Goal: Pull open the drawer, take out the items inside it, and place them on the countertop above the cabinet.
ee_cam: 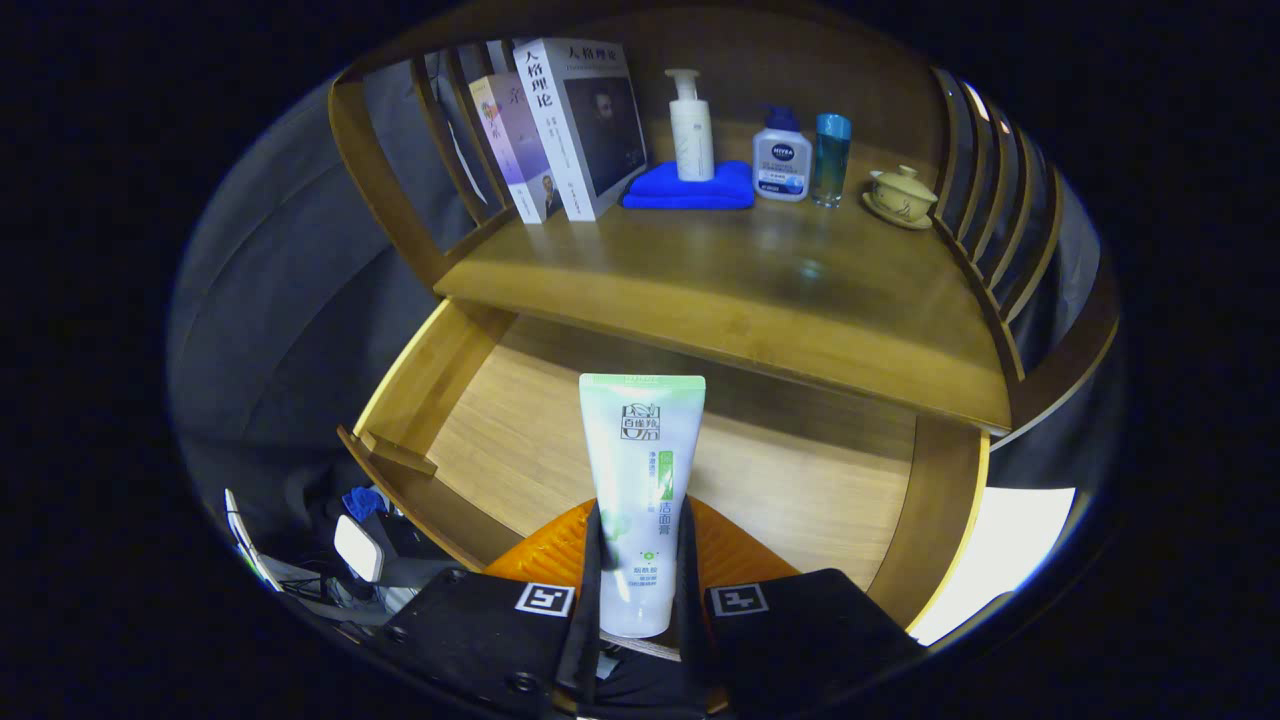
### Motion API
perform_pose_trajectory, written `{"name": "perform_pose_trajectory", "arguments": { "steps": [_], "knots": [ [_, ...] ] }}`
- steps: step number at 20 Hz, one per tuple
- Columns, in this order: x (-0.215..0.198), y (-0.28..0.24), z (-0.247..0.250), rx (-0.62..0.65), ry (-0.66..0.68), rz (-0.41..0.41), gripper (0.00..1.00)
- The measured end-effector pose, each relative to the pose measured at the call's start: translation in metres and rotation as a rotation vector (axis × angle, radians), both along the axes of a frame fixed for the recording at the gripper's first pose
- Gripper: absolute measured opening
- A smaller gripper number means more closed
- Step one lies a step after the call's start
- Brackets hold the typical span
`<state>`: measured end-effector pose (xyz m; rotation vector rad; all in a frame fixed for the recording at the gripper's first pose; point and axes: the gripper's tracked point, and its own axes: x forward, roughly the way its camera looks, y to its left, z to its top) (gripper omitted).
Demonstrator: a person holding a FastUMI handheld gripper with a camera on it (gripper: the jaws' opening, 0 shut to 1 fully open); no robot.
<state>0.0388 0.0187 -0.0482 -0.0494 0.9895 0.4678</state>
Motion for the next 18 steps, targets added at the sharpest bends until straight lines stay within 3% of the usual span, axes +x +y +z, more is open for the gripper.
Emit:
{"name": "perform_pose_trajectory", "arguments": {
  "steps": [4, 18],
  "knots": [
    [0.027, -0.007, 0.012, -0.019, -0.051, -0.034, 0.35],
    [0.146, 0.013, 0.045, 0.132, -0.079, -0.268, 0.36]
  ]
}}
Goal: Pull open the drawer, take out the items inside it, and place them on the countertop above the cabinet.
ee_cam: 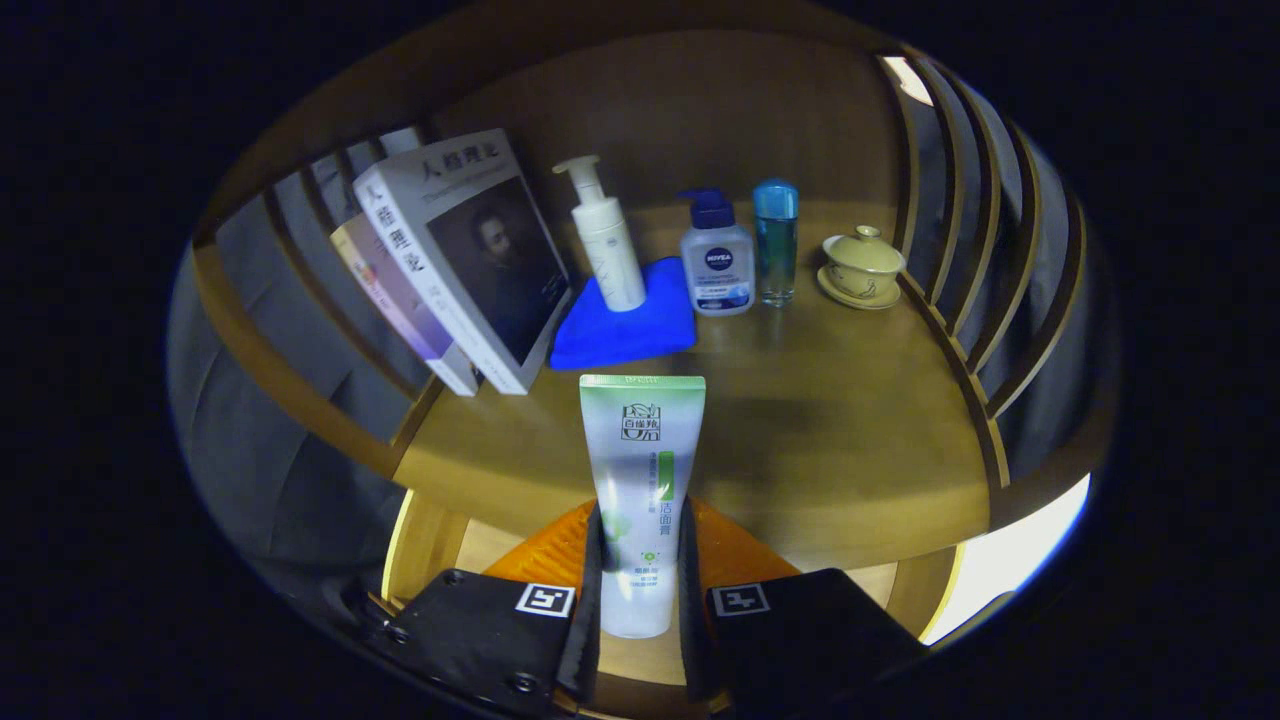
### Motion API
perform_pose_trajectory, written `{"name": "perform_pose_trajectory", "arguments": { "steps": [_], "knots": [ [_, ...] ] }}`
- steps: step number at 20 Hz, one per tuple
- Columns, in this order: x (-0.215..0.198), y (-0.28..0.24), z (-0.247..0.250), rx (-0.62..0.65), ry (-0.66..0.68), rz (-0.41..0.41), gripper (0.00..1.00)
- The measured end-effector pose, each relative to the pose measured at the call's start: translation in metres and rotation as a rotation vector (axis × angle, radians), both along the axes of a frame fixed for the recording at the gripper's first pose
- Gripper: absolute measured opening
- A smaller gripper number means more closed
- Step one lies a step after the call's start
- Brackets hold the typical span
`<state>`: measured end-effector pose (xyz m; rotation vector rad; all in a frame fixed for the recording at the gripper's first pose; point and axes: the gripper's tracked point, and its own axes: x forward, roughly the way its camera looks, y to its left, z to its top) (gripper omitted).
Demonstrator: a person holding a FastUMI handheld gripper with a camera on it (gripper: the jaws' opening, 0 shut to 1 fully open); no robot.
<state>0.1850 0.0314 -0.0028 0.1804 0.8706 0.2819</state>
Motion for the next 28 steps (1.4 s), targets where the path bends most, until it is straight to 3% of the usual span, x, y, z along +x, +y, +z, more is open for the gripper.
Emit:
{"name": "perform_pose_trajectory", "arguments": {
  "steps": [8, 13, 20, 24, 28],
  "knots": [
    [0.048, -0.004, -0.016, 0.049, 0.079, -0.116, 0.38],
    [0.054, -0.005, -0.036, 0.052, 0.134, -0.174, 0.42],
    [0.053, 0.004, -0.038, 0.072, 0.083, -0.146, 0.78],
    [0.043, -0.013, -0.02, 0.012, -0.045, -0.156, 0.98],
    [0.028, -0.023, 0.021, -0.029, -0.269, -0.17, 0.98]
  ]
}}
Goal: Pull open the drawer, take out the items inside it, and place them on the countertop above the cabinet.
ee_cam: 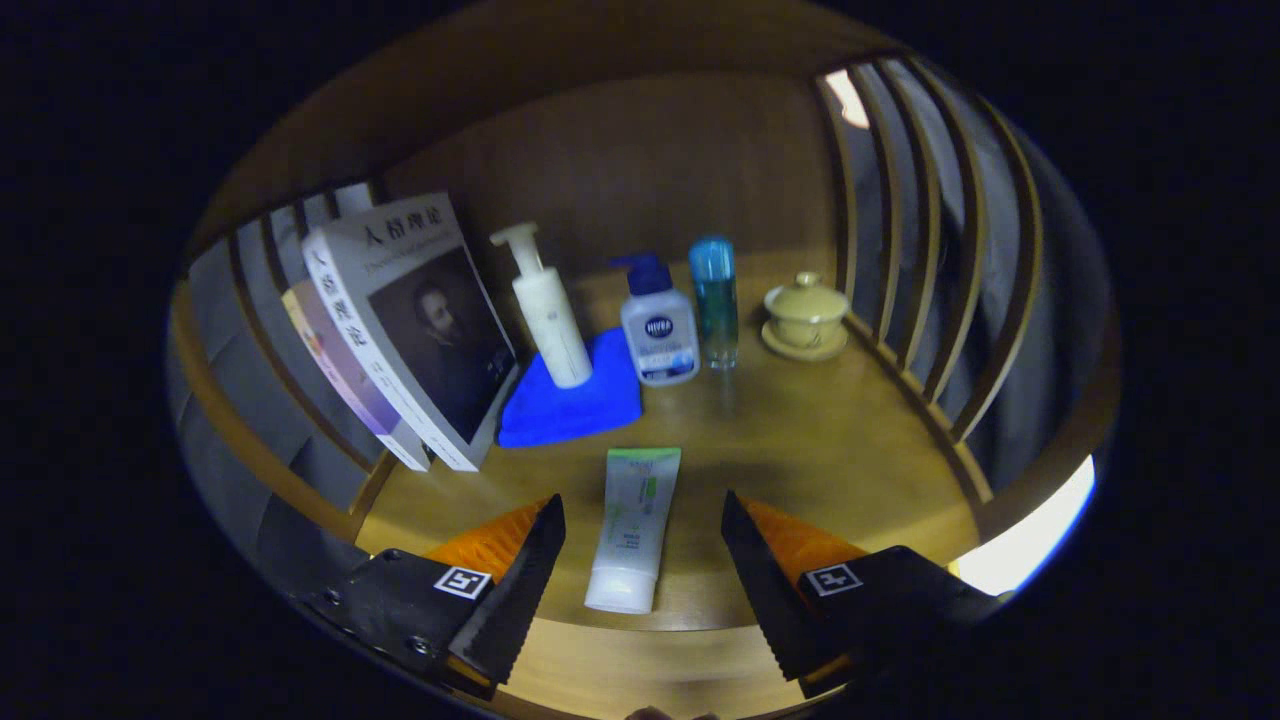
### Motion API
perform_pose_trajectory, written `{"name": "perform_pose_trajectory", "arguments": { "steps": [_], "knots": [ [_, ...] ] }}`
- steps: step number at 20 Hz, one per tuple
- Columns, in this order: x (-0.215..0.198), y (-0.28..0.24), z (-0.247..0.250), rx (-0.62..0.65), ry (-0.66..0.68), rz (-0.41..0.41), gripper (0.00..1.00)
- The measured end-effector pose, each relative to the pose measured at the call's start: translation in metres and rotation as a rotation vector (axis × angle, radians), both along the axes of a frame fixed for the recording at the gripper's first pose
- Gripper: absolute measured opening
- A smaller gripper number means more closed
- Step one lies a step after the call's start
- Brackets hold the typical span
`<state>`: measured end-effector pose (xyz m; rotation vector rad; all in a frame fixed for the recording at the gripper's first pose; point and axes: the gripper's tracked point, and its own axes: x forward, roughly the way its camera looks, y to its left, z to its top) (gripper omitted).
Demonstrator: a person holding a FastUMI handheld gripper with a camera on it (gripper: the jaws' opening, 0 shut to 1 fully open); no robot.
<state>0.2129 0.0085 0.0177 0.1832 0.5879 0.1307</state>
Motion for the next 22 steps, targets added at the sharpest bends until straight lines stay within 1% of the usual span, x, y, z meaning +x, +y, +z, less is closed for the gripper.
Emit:
{"name": "perform_pose_trajectory", "arguments": {
  "steps": [5, 9, 11, 13, 16, 18, 22],
  "knots": [
    [-0.042, 0.002, 0.051, -0.026, -0.231, 0.017, 0.98],
    [-0.086, 0.0, 0.069, -0.055, -0.373, 0.011, 0.98],
    [-0.106, -0.007, 0.075, -0.097, -0.451, -0.009, 0.98],
    [-0.129, -0.013, 0.074, -0.135, -0.509, -0.031, 0.98],
    [-0.16, -0.015, 0.066, -0.15, -0.569, -0.057, 0.98],
    [-0.18, -0.014, 0.056, -0.131, -0.593, -0.072, 0.98],
    [-0.217, -0.01, 0.026, -0.084, -0.592, -0.094, 0.98]
  ]
}}
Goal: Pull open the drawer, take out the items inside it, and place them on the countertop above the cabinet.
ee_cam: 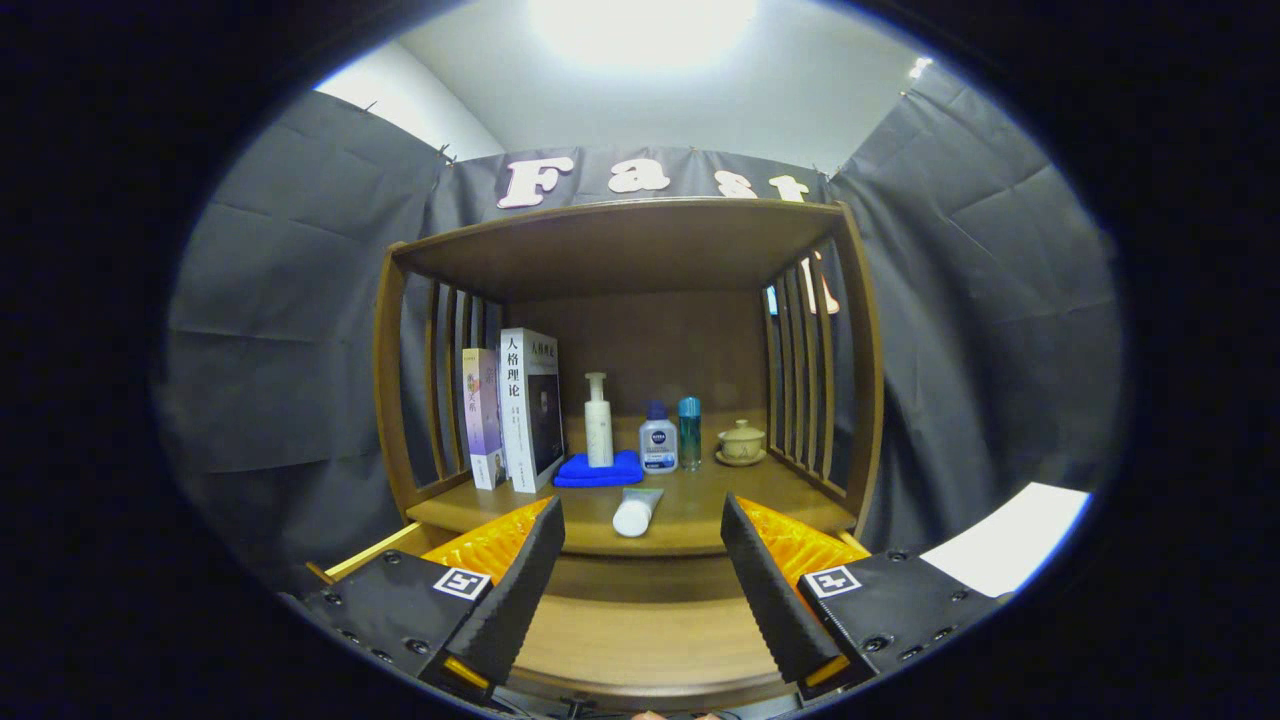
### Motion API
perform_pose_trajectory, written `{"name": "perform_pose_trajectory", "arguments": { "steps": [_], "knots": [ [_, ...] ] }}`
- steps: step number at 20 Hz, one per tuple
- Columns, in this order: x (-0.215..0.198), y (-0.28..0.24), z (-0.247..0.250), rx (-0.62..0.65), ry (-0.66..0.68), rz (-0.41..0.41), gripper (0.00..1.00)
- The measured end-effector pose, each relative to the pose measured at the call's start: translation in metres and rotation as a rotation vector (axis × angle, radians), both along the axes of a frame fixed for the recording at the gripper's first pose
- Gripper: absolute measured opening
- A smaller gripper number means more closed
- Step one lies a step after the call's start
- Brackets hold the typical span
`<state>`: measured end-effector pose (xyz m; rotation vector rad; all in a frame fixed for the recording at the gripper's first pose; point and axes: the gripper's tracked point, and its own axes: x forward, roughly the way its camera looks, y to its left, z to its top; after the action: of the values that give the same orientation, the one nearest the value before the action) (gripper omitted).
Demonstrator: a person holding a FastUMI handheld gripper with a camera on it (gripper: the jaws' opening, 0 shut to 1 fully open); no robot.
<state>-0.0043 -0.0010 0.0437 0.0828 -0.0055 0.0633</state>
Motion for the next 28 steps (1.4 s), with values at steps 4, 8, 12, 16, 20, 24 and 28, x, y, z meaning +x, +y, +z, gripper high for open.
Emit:
{"name": "perform_pose_trajectory", "arguments": {
  "steps": [4, 8, 12, 16, 20, 24, 28],
  "knots": [
    [-0.031, 0.009, -0.022, 0.023, -0.028, -0.008, 0.98],
    [-0.054, 0.019, -0.056, 0.042, 0.019, 0.005, 0.98],
    [-0.073, 0.021, -0.082, 0.069, 0.031, -0.014, 0.98],
    [-0.082, 0.032, -0.115, 0.052, 0.092, 0.011, 0.98],
    [-0.083, 0.035, -0.14, 0.023, 0.139, 0.015, 0.98],
    [-0.074, 0.037, -0.152, -0.017, 0.161, 0.008, 0.98],
    [-0.068, 0.039, -0.167, -0.039, 0.197, 0.008, 0.98]
  ]
}}
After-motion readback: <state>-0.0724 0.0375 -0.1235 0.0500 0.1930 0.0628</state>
